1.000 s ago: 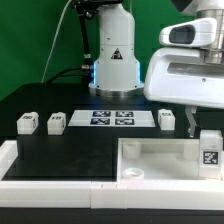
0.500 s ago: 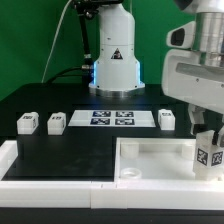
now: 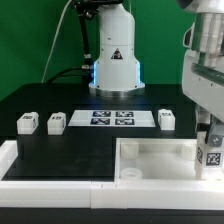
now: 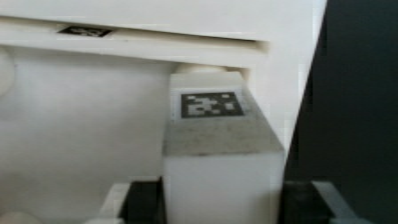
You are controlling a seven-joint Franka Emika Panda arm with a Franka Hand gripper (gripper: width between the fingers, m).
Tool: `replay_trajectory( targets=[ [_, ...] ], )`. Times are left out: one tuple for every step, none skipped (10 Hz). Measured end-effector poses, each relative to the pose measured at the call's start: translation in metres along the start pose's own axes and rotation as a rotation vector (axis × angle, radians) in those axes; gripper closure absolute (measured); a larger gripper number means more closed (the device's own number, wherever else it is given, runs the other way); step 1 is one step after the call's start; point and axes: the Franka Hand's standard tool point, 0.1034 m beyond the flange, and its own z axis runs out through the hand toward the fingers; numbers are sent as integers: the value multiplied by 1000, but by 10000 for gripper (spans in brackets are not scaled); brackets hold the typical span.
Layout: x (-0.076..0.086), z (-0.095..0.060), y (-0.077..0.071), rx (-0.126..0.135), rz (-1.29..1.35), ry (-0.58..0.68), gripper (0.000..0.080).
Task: Assemble one leg
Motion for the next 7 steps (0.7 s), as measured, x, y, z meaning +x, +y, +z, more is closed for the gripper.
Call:
replay_trajectory(
  targets=[
    [-2,0,0,0,-29,-1,333],
    [-8,1,2,0,-103,-3,213],
    [-13,0,3,1,-223,-8,165],
    [-16,1,3,13,-367,-10,165],
    [-19,0,3,24,-501,-10,152],
    [-20,-1,0,41,-667,-6,152],
    [-19,-1,-1,49,-838,0,150]
  ],
)
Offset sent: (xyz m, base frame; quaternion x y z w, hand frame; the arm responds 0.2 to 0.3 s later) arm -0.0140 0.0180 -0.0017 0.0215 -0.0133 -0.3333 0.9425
